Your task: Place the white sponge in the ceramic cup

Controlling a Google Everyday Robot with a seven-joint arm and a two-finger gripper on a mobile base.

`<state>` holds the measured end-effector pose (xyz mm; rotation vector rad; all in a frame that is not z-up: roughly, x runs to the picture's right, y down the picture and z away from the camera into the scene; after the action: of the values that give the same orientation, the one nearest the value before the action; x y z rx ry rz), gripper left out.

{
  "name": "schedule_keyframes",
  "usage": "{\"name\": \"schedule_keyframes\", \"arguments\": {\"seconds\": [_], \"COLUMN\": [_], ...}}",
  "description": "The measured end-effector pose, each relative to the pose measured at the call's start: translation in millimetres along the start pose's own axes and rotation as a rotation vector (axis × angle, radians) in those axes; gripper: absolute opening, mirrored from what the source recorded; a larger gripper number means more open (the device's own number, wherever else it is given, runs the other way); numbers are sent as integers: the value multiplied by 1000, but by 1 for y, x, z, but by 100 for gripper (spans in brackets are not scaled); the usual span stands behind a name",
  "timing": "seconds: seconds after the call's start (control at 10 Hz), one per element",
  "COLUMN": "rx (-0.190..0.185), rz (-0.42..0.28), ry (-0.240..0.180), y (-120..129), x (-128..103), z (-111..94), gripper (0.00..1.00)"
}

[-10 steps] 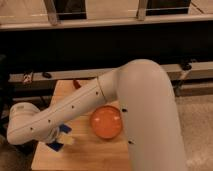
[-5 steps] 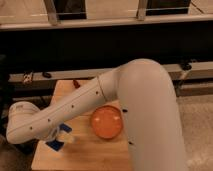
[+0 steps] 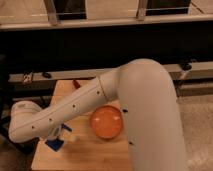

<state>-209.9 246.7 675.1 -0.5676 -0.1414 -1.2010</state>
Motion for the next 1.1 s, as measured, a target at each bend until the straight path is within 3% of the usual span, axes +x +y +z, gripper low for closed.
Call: {"name": "schedule_keyframes", "arguments": {"seconds": [1.1], "rx": [-13], "rz": [-8], "ry": [21], "y": [5], "x": [-4], "z": [-2], "gripper": [80]}}
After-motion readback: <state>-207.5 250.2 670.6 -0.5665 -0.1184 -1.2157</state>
